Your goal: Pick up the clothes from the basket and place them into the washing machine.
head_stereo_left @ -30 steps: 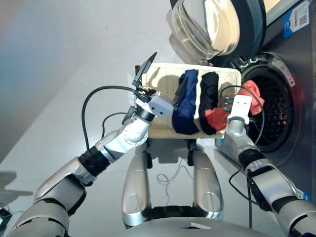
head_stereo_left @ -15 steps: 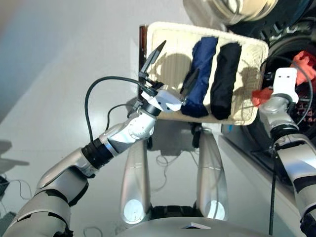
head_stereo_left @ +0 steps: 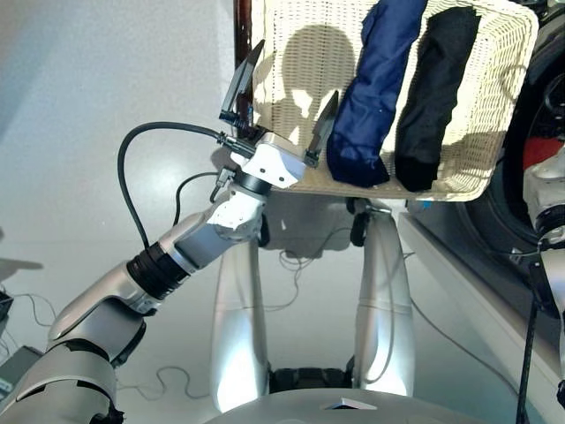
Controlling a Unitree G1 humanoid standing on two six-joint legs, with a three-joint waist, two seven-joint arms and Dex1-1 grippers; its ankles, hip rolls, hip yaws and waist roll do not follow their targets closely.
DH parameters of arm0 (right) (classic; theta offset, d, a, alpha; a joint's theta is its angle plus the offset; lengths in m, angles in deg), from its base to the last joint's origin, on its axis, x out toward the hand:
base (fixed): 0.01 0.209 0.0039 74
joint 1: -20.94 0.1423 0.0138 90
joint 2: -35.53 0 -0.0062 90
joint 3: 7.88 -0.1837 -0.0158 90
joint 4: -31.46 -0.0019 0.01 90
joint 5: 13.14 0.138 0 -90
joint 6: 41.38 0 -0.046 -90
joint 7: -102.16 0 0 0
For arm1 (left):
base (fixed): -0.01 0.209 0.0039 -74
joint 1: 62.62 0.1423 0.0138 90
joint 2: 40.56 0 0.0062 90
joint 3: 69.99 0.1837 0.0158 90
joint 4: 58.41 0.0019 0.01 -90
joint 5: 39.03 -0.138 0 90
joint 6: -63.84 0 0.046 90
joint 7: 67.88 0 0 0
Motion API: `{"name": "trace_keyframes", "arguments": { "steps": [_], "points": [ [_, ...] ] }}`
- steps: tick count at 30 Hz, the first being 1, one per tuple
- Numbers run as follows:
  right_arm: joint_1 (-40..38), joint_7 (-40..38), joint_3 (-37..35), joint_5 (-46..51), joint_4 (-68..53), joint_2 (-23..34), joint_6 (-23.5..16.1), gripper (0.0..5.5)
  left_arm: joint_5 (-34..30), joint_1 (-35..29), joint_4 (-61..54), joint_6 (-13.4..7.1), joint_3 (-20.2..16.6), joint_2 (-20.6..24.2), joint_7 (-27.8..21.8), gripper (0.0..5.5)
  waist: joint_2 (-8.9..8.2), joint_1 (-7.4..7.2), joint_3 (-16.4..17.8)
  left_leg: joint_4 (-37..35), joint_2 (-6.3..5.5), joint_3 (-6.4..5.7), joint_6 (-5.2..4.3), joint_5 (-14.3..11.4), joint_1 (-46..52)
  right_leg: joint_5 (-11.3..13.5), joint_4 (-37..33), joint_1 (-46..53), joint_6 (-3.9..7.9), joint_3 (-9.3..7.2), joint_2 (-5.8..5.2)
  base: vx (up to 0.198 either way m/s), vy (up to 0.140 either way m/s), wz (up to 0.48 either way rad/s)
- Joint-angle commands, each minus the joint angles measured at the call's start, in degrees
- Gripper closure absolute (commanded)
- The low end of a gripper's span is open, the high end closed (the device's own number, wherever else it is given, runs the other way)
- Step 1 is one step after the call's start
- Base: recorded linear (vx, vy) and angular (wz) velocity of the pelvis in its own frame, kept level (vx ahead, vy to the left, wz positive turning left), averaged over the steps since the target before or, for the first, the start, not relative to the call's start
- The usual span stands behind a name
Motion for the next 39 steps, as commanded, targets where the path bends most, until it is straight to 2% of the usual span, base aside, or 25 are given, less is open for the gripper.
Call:
{"name": "trace_keyframes", "arguments": {
  "steps": [1,2,3,4,10,12,14,15,16,17,18,19,20,21,22,24,25,26,27,29,33,39],
  "points": [
    [1.12,-3.84,-0.39,3.48,2.35,7.24,-0.32,5.5,-0.16,0.63,-7.22,-1.8,-0.88,0.3,1.79,0.0,0.79,-0.87,-0.93,4.86,1.39,2.04,-1.85,-8.55,3.44,0.61,-2.56,1.03,0.98,1.57,0.8,0.0,0.0,0.0],
    [1.47,-3.58,-0.35,3.91,2.48,7.33,-0.26,5.5,0.06,0.69,-7.18,-1.81,-0.78,0.54,1.64,0.0,0.73,-0.94,-0.93,4.77,1.47,2.18,-1.88,-8.55,3.56,0.65,-2.75,1.1,0.98,1.64,0.84,0.0,0.0,0.0],
    [1.58,-3.66,-0.54,4.55,2.46,7.32,-0.57,2.59,0.17,0.7,-7.24,-1.77,-0.82,0.72,1.62,0.0,0.72,-0.99,-0.93,4.71,1.48,2.25,-1.87,-8.55,3.58,0.71,-2.85,1.12,1.0,1.68,0.85,0.0,0.0,0.0],
    [1.93,-3.85,-1.07,6.22,2.13,7.22,-1.51,0.0,0.27,0.73,-7.22,-1.72,-0.84,0.8,1.74,0.0,0.69,-1.0,-0.93,4.73,1.48,2.26,-1.86,-8.54,3.63,0.72,-2.83,1.12,1.01,1.76,0.91,0.0,0.0,0.0],
    [1.49,-2.18,0.72,6.17,0.04,6.37,-3.32,0.0,0.57,0.45,-6.77,-1.93,-0.05,0.76,1.82,0.0,0.73,-1.03,-0.93,4.53,1.41,2.45,-1.78,-8.37,4.09,0.99,-3.18,1.64,1.04,1.9,0.89,0.0,0.0,0.0],
    [0.89,-1.68,0.58,7.67,-2.25,4.33,-5.83,0.0,0.38,0.74,-6.11,-1.78,-0.13,-0.1,2.1,0.0,0.71,-1.0,-0.93,3.5,1.29,2.57,-1.7,-8.13,5.08,1.14,-4.01,2.45,1.03,1.84,1.04,0.0,0.0,0.0],
    [0.38,-1.84,0.59,7.61,-3.63,3.2,-6.62,0.0,0.41,1.21,-5.91,-1.77,-0.34,-0.51,2.08,0.0,0.59,-1.05,-0.93,3.24,1.28,2.66,-1.69,-8.02,5.44,1.25,-4.3,2.8,1.03,1.76,1.07,0.0,0.0,0.0],
    [-0.76,-1.94,0.59,7.66,-7.48,0.26,-8.78,0.0,0.3,2.03,-5.37,-1.64,-1.23,-1.43,2.23,0.0,0.42,-1.26,-0.93,2.61,1.48,3.01,-1.71,-7.89,6.24,1.23,-4.92,3.54,1.06,1.71,1.2,0.0,0.0,0.0],
    [-1.06,-2.1,0.46,7.56,-7.75,0.13,-8.71,0.0,0.29,2.17,-5.4,-1.65,-1.23,-1.37,2.22,0.0,0.28,-1.29,-0.93,2.47,1.45,3.08,-1.71,-7.84,6.46,1.24,-4.99,3.7,1.06,1.75,1.18,0.0,0.0,0.0],
    [-1.86,-2.47,0.51,6.93,-10.87,-1.35,-9.85,0.0,0.25,2.47,-5.19,-1.64,-1.63,-1.71,2.22,0.0,0.17,-1.42,-0.93,2.18,1.49,3.14,-1.71,-7.77,6.92,1.25,-5.16,4.06,1.04,1.72,1.25,0.0,0.0,0.0],
    [-4.6,-3.66,0.42,4.53,-19.7,-4.18,-12.5,0.0,-0.46,2.72,-4.71,-1.28,-2.5,-2.48,2.6,0.0,-0.07,-2.0,-0.93,1.71,1.53,3.37,-1.66,-7.7,7.65,1.24,-5.41,4.55,0.95,1.88,1.54,0.0,0.0,0.0],
    [-7.82,-4.43,0.8,1.17,-27.59,-5.91,-13.47,0.0,-0.98,3.0,-4.37,-1.16,-3.09,-2.81,2.72,0.0,-0.4,-2.46,-0.93,1.48,1.54,3.5,-1.65,-7.56,8.08,1.29,-5.67,4.94,0.91,2.17,1.65,0.0,0.0,0.0],
    [-10.93,-5.64,0.17,-2.42,-33.84,-6.72,-13.77,0.0,-1.4,3.35,-4.17,-1.26,-3.6,-3.01,2.89,0.0,-0.66,-2.81,-0.93,1.28,1.48,3.6,-1.6,-7.55,8.57,1.22,-5.76,5.27,0.89,2.25,1.69,0.0,0.0,0.0],
    [-11.61,-5.94,-0.2,-2.8,-34.56,-6.84,-13.42,0.0,-1.42,3.43,-4.18,-1.27,-3.43,-2.99,2.9,0.0,-0.75,-2.71,-0.93,1.21,1.43,3.62,-1.59,-7.53,8.77,1.19,-5.76,5.44,0.89,2.27,1.65,0.0,0.0,0.0],
    [-17.75,-5.79,-0.86,-10.03,-46.48,-8.93,-14.5,0.0,-1.78,4.12,-3.38,-1.68,-4.6,-3.28,2.91,0.0,-0.83,-3.32,-0.93,0.88,1.35,3.68,-1.45,-7.48,9.21,1.06,-5.84,5.74,0.9,2.49,1.85,0.0,0.0,0.0],
    [-20.9,-6.11,-2.32,-12.79,-51.08,-9.9,-14.62,0.0,-1.47,4.43,-2.76,-1.99,-4.78,-3.6,2.79,0.0,-1.04,-3.39,-0.93,0.63,1.3,3.65,-1.4,-7.44,9.69,0.9,-5.83,6.11,0.95,2.52,1.8,0.0,0.0,0.0],
    [-24.92,-4.96,-2.63,-16.03,-58.99,-12.05,-16.19,0.0,-0.48,4.66,-0.57,-2.34,-5.42,-4.51,2.32,0.0,-1.32,-3.89,-0.93,0.65,1.34,3.67,-1.24,-7.45,10.08,0.76,-5.74,6.36,0.96,2.57,1.86,0.0,0.0,0.0],
    [-26.46,-4.08,-2.77,-17.17,-61.94,-12.72,-16.62,0.0,0.13,4.68,0.58,-2.43,-5.3,-5.11,1.98,0.0,-1.49,-4.01,-0.93,0.68,1.36,3.67,-1.16,-7.49,10.23,0.7,-5.57,6.44,0.99,2.6,1.87,0.0,0.0,0.0],
    [-26.69,-4.07,-2.9,-17.23,-62.17,-12.73,-16.5,0.0,0.15,4.65,0.65,-2.48,-5.21,-5.15,1.98,0.0,-1.5,-3.96,-0.93,0.67,1.34,3.68,-1.16,-7.5,10.29,0.68,-5.55,6.48,1.0,2.61,1.85,0.0,0.0,0.0],
    [-28.28,-0.89,-0.96,-20.04,-71.75,-14.1,-17.32,0.0,2.16,4.84,3.02,-2.23,-5.41,-6.78,0.55,0.0,-2.01,-4.42,-0.93,1.04,1.46,3.7,-1.14,-7.53,10.03,0.75,-5.36,6.15,0.87,2.58,1.97,0.0,0.0,0.0],
    [-27.33,3.07,2.58,-20.41,-80.69,-16.53,-18.03,0.0,4.44,3.84,9.36,-1.18,-4.69,-10.3,-1.11,0.0,-3.02,-5.06,-0.93,0.93,1.9,3.95,-1.13,-7.39,10.26,1.02,-5.41,6.06,0.81,2.68,2.2,0.0,0.0,0.0],
    [-24.42,10.55,9.83,-13.24,-86.83,-21.15,-19.69,0.0,10.38,1.03,19.72,-0.22,-3.71,-16.75,-3.74,0.0,-4.92,-6.08,-0.93,0.47,2.38,4.31,-1.35,-6.94,10.6,1.58,-6.09,6.39,0.73,3.07,2.8,0.0,0.0,0.0]
  ]
}}
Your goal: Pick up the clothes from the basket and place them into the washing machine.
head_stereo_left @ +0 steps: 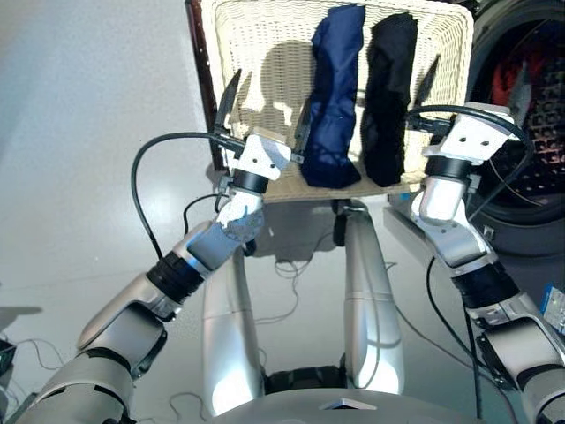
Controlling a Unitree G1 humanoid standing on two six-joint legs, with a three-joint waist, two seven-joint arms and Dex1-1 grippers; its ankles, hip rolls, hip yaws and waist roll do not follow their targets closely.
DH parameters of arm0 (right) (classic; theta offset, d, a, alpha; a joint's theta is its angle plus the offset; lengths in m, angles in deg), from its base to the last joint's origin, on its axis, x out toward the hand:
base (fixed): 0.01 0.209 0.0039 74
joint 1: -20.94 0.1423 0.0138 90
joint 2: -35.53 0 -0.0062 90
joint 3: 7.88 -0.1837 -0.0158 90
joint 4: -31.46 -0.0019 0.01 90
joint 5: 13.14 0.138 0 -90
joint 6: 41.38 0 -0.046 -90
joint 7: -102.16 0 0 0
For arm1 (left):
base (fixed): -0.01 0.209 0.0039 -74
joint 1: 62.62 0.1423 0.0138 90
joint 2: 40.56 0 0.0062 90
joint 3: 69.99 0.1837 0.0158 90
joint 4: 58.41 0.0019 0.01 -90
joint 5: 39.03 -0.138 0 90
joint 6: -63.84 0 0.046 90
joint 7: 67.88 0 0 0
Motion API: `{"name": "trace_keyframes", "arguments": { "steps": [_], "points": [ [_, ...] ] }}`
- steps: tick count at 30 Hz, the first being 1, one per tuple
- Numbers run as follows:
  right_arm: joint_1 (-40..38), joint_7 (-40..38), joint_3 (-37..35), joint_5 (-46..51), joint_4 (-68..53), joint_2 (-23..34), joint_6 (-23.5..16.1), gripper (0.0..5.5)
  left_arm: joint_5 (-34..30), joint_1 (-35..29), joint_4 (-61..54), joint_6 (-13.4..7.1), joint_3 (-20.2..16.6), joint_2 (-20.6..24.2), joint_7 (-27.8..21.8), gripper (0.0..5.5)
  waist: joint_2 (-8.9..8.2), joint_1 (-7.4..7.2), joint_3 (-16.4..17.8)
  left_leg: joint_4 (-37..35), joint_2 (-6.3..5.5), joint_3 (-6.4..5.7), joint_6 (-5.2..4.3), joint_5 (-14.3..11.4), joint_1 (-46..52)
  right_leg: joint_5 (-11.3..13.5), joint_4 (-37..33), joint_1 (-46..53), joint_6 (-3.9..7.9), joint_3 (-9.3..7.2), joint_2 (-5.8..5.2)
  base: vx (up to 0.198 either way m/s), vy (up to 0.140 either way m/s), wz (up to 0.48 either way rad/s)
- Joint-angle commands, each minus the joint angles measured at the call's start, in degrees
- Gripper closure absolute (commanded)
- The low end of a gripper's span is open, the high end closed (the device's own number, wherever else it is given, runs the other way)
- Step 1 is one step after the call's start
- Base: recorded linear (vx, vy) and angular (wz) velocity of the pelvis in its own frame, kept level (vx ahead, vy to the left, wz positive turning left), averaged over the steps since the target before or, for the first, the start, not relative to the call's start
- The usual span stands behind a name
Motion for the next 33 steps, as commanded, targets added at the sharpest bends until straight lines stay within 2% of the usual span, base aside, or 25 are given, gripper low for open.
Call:
{"name": "trace_keyframes", "arguments": {
  "steps": [1,6,9,13,14,19,26,27,29,30,33],
  "points": [
    [3.1,4.78,3.58,4.62,-7.02,-2.21,-5.03,0.0,3.46,-3.45,3.46,-1.43,1.45,-2.31,-1.99,0.0,-2.06,0.0,-0.77,2.02,0.5,0.63,-1.8,-5.06,3.93,0.71,-2.37,1.3,0.21,0.19,0.7,0.0,0.0,0.0],
    [10.35,8.7,11.23,5.64,-7.79,-5.77,-3.98,0.0,7.95,-7.03,9.97,-1.78,3.32,-8.27,-3.58,0.0,-3.15,-0.58,-0.77,2.48,0.86,0.47,-2.14,-5.02,4.16,0.75,-1.77,1.52,0.01,0.2,1.21,0.0,0.0,0.0],
    [14.86,9.01,14.2,5.64,-5.36,-8.87,-3.13,0.0,8.59,-9.3,13.86,-1.57,4.31,-11.06,-3.91,0.0,-3.52,-0.79,-0.77,1.95,1.1,0.44,-2.5,-4.65,4.3,0.86,-2.06,1.66,0.01,0.1,1.45,0.0,0.0,0.0],
    [16.98,9.8,16.16,6.06,-5.19,-11.09,-2.92,0.0,10.71,-9.42,16.3,-1.62,4.37,-13.51,-4.13,0.0,-4.02,-1.06,-0.77,1.58,1.32,0.5,-2.75,-4.38,4.27,0.97,-2.23,1.64,-0.04,-0.08,1.62,0.0,0.0,0.0],
    [18.51,9.98,17.23,5.84,-4.83,-12.09,-2.55,0.0,12.31,-9.68,19.64,-1.29,4.16,-15.33,-4.21,0.0,-4.42,-1.29,-0.77,1.59,1.51,0.41,-2.99,-4.27,4.03,1.03,-2.17,1.35,-0.06,-0.04,1.85,0.0,0.0,0.0],
    [21.79,10.08,18.99,4.2,-4.74,-14.2,-1.27,0.0,14.85,-10.82,24.48,-0.96,3.26,-17.37,-4.11,0.0,-5.4,-1.84,-0.77,1.6,2.11,0.35,-3.36,-4.15,3.64,1.05,-1.85,0.75,-0.02,-0.1,2.32,0.0,0.0,0.0],
    [25.95,10.92,22.41,3.81,-5.59,-19.0,-0.24,0.0,23.79,-13.06,32.95,0.11,-0.25,-20.9,-4.87,0.0,-6.52,-2.73,-0.77,3.28,3.35,0.2,-4.17,-4.54,1.21,0.7,-0.69,-1.79,-0.17,-0.06,3.32,0.014,-0.007,-0.012],
    [25.5,10.91,22.91,4.07,-5.51,-20.26,-0.17,0.0,25.28,-12.52,34.0,0.18,-0.68,-21.39,-5.0,0.0,-6.5,-2.75,-0.77,4.33,3.5,-0.05,-4.58,-6.8,2.45,-1.32,0.32,-0.6,-0.02,-0.3,3.29,0.099,-0.042,-0.075],
    [25.72,11.01,23.46,4.1,-5.52,-20.85,-0.07,0.0,26.63,-12.66,35.05,0.3,-1.26,-21.61,-5.42,0.0,-6.58,-2.99,-0.77,4.43,3.66,0.15,-4.64,-6.84,2.16,-1.09,0.27,-0.95,0.03,-0.31,3.34,0.048,-0.013,-0.011],
    [26.58,11.14,24.42,3.99,-5.41,-22.0,0.29,0.0,29.42,-13.56,37.12,0.54,-3.19,-21.9,-5.16,0.0,-6.94,-3.25,-0.77,4.79,3.94,0.51,-4.61,-7.12,1.43,-0.68,0.33,-2.07,0.28,-0.06,3.69,0.0,0.0,0.0],
    [26.98,11.27,24.46,4.34,-6.15,-23.0,0.2,0.0,30.53,-14.91,39.43,1.25,-5.02,-21.27,-5.41,0.0,-7.53,-3.62,-0.77,6.29,4.67,0.8,-4.68,-7.8,0.1,-0.97,1.02,-3.52,0.51,0.22,4.22,-0.001,-0.01,-0.152]
  ]
}}
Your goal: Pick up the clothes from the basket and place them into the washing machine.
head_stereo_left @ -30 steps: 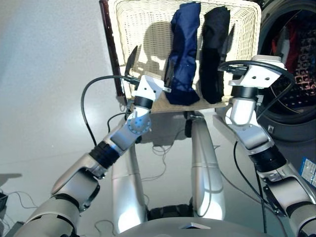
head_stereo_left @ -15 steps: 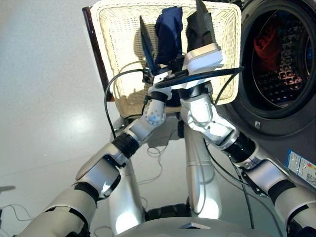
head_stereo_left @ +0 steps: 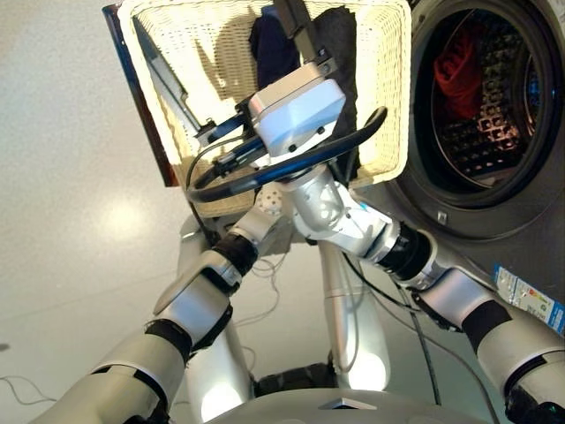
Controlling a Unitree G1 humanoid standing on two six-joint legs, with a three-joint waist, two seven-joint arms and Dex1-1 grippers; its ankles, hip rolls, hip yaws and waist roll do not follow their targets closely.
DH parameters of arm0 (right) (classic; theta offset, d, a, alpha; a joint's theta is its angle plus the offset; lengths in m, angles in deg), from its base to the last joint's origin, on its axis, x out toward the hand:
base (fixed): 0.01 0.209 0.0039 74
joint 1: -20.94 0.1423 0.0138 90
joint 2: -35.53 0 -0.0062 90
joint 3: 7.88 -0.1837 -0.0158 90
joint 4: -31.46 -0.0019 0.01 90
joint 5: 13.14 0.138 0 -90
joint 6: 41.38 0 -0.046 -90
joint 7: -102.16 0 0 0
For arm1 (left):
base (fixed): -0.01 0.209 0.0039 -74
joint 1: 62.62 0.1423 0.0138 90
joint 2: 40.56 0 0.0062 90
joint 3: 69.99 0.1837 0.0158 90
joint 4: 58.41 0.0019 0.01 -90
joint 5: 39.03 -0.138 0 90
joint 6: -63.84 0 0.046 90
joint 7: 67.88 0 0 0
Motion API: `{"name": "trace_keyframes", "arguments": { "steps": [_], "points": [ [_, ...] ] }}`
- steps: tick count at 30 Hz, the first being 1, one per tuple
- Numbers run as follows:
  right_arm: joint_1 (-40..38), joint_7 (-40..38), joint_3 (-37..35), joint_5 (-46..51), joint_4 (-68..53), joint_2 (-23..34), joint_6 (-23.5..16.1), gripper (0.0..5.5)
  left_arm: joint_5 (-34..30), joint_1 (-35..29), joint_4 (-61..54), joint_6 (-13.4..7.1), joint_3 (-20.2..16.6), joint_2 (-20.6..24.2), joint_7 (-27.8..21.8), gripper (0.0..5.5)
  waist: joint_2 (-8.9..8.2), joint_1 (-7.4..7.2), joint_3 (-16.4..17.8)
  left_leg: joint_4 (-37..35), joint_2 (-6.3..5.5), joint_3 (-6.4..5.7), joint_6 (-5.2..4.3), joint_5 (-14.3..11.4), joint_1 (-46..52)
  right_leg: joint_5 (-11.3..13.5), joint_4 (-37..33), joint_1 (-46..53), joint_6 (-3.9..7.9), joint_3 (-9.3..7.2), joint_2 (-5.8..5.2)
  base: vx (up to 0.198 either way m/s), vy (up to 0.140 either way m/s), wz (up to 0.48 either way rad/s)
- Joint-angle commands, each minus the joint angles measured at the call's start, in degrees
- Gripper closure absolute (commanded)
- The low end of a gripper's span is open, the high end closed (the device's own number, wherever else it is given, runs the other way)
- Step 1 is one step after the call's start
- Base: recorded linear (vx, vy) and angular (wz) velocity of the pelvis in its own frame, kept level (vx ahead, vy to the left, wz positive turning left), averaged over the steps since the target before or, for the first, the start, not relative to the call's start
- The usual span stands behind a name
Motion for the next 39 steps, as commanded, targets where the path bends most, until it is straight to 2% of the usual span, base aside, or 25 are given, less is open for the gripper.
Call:
{"name": "trace_keyframes", "arguments": {
  "steps": [1,5,11,19,30,31,32,33,34,35,39],
  "points": [
    [3.04,0.36,-0.68,-0.82,-5.62,-6.04,-2.03,0.0,2.98,-4.23,6.25,-0.11,-0.77,-5.86,-0.34,0.0,-1.76,-0.84,-0.26,7.65,0.51,-0.21,-1.45,-6.65,-1.87,-1.45,2.51,-3.35,2.71,-0.02,-0.16,-0.001,-0.031,-0.18],
    [3.07,0.31,-1.0,-0.77,-6.41,-6.02,-2.21,0.0,4.06,-5.84,8.78,0.62,-3.21,-5.3,0.05,0.0,-2.14,-1.5,-0.26,10.42,1.13,-0.33,-1.52,-7.79,-3.75,-2.26,4.64,-5.37,2.72,0.14,0.38,0.0,0.0,0.0],
    [2.21,0.6,-1.46,-0.78,-7.52,-4.34,-2.05,0.0,4.78,-7.43,9.21,0.51,-4.38,-5.36,1.01,0.0,-1.93,-2.05,-0.26,12.07,1.35,-0.2,-1.47,-8.52,-5.2,-2.48,5.89,-7.04,2.67,0.18,0.64,0.0,0.0,0.0],
    [1.86,0.96,-1.74,-0.12,-8.36,-3.89,-1.72,0.0,7.3,-9.26,10.18,1.47,-4.23,-5.07,-0.31,0.0,-1.55,-2.44,-0.26,12.39,1.59,0.18,-1.47,-8.62,-5.56,-2.02,5.68,-7.62,2.72,0.51,1.1,0.0,0.0,0.0],
    [1.27,0.84,-1.82,0.16,-8.54,-2.36,-1.43,0.0,7.33,-10.57,10.87,2.42,-3.3,-4.95,-0.91,0.0,-0.89,-2.21,-0.26,11.96,1.44,-0.09,-1.41,-8.07,-6.08,-1.19,4.71,-7.66,2.45,0.74,1.14,0.0,0.0,0.0],
    [1.18,0.71,-1.79,0.24,-8.56,-2.22,-1.48,0.0,7.34,-10.59,10.75,2.34,-3.29,-4.84,-0.81,0.63,-0.87,-2.15,-0.26,11.94,1.49,-0.08,-1.43,-8.06,-6.11,-1.13,4.6,-7.68,2.45,0.74,1.13,0.0,0.0,0.0],
    [1.11,0.63,-1.78,0.36,-8.63,-2.05,-1.54,0.0,7.23,-10.75,10.73,2.44,-3.18,-4.75,-0.87,2.52,-0.85,-2.14,-0.26,11.92,1.48,-0.11,-1.43,-8.01,-6.18,-1.06,4.45,-7.68,2.43,0.8,1.1,0.0,0.0,0.0],
    [1.15,0.61,-1.75,0.42,-8.67,-2.0,-1.53,0.0,7.22,-10.84,10.77,2.48,-3.15,-4.7,-0.84,3.62,-0.86,-2.12,-0.26,11.87,1.51,-0.08,-1.44,-7.97,-6.2,-1.01,4.36,-7.65,2.44,0.81,1.11,0.0,0.0,0.0],
    [1.11,0.58,-1.61,0.55,-8.84,-1.87,-1.59,0.0,7.12,-10.92,10.8,2.58,-3.07,-4.61,-0.82,4.25,-0.81,-2.02,-0.26,11.67,1.52,-0.08,-1.43,-7.87,-6.2,-0.99,4.3,-7.67,2.49,0.82,1.13,0.0,0.0,0.0],
    [1.1,0.57,-1.65,0.54,-8.91,-1.78,-1.64,0.0,7.15,-10.97,10.84,2.57,-3.03,-4.61,-0.83,5.41,-0.81,-1.99,-0.26,11.53,1.48,-0.09,-1.4,-7.81,-6.18,-0.98,4.17,-7.58,2.5,0.81,1.09,0.0,0.0,0.0],
    [0.77,0.16,-1.7,0.28,-9.12,-1.18,-1.46,0.0,7.06,-11.02,10.7,2.67,-2.87,-4.62,-0.7,5.5,-0.66,-1.89,-0.26,11.36,1.24,-0.14,-1.36,-7.64,-6.37,-0.85,3.96,-7.5,2.52,0.85,1.09,0.0,0.0,0.0]
  ]
}}
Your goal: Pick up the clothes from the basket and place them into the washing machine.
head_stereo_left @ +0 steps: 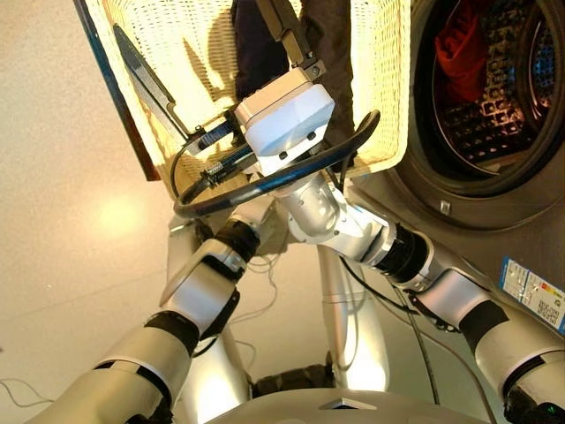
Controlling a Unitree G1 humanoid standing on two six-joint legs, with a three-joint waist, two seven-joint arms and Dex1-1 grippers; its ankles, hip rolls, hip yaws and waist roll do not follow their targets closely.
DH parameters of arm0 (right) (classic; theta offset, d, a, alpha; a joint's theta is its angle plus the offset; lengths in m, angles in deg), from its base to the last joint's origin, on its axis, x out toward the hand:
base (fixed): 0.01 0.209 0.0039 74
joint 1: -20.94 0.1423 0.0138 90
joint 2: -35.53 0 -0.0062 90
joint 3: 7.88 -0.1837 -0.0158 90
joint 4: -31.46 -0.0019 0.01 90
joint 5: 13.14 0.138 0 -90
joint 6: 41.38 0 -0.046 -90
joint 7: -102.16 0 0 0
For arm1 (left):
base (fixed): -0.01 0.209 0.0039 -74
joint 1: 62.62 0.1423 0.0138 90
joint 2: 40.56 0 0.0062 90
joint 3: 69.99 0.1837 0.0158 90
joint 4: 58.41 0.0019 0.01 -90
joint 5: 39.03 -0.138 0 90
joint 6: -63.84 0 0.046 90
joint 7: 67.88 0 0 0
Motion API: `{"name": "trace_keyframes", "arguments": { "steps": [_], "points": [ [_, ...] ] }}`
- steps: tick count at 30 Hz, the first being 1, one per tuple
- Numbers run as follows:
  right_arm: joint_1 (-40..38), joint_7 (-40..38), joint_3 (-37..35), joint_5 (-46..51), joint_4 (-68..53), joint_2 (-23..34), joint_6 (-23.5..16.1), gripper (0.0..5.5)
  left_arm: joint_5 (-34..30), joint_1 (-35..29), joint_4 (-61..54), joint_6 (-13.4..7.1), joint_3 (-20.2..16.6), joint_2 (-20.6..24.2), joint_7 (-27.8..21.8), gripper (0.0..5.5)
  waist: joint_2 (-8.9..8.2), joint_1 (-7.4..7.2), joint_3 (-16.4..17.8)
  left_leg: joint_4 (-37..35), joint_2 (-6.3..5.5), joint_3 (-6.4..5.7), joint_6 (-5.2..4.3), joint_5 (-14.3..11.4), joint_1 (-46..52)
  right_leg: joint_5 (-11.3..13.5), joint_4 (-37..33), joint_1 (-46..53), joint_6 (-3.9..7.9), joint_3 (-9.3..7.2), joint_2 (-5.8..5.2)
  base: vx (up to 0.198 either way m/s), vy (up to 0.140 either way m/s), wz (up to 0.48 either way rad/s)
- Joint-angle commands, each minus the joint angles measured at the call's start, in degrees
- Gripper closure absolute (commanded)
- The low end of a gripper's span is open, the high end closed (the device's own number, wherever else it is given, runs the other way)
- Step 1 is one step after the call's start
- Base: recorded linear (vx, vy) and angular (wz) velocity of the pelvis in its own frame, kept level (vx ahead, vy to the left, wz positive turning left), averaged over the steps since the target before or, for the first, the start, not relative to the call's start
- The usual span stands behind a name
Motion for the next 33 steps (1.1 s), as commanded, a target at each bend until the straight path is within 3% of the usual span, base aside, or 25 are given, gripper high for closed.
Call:
{"name": "trace_keyframes", "arguments": {
  "steps": [1,7,14,21,22,31,33],
  "points": [
    [1.18,0.01,-0.85,-0.02,-7.68,-1.86,-1.57,0.0,4.58,-5.19,9.99,5.12,1.03,-2.75,-1.46,5.5,0.63,-2.6,0.52,6.5,0.3,0.09,-1.42,-6.1,0.92,-1.8,1.81,-0.52,1.82,-0.72,0.07,0.0,0.0,0.0],
    [0.75,0.57,-1.1,0.37,-6.41,-0.48,-1.05,0.0,4.16,-5.21,9.11,5.2,1.23,-2.64,-1.36,5.5,0.67,-2.6,0.52,5.95,0.16,0.1,-1.42,-5.81,1.42,-1.43,1.11,0.22,1.84,-0.79,-0.17,0.0,0.0,0.0],
    [-2.76,3.24,-2.53,9.6,-2.66,4.73,-1.27,0.0,1.23,-2.27,1.39,4.49,3.74,-0.85,-1.23,5.5,0.41,-2.17,0.52,2.26,-0.6,0.56,-1.36,-4.56,5.38,-0.72,-1.23,3.96,2.07,-1.11,-0.7,0.0,0.0,0.0],
    [-8.65,2.09,-9.22,7.91,-1.99,12.18,-0.29,0.0,-5.3,5.8,-13.91,2.74,5.78,5.15,-1.56,5.5,2.25,-0.75,0.52,-5.55,-2.7,1.59,-1.44,-2.3,14.33,0.99,-7.15,12.53,2.92,-2.16,-1.92,0.0,0.0,0.0],
    [-10.56,1.3,-12.57,8.08,-2.35,13.45,-0.42,0.0,-6.98,7.89,-17.03,2.6,5.3,7.06,-1.88,5.5,2.96,-0.3,0.52,-9.52,-3.47,2.36,-1.0,0.75,16.68,3.65,-10.6,14.84,3.15,-2.07,-2.42,0.0,0.0,0.0],
    [-21.77,9.98,-18.07,16.57,-4.25,17.45,-3.57,0.0,-12.69,20.4,-32.25,0.13,3.25,13.49,-6.54,5.5,4.49,1.86,0.52,-20.57,-6.14,2.54,-0.26,3.1,33.29,5.71,-20.07,31.29,4.4,-3.34,-3.88,0.082,0.025,0.011],
    [-25.44,13.64,-19.4,20.78,-4.84,18.49,-3.08,0.0,-15.02,22.96,-39.57,-0.62,2.55,16.71,-8.54,5.5,5.13,2.53,0.52,-23.45,-7.01,2.55,-0.09,3.68,38.23,6.36,-22.91,36.38,4.92,-3.75,-4.6,0.093,0.028,0.114]
  ]
}}
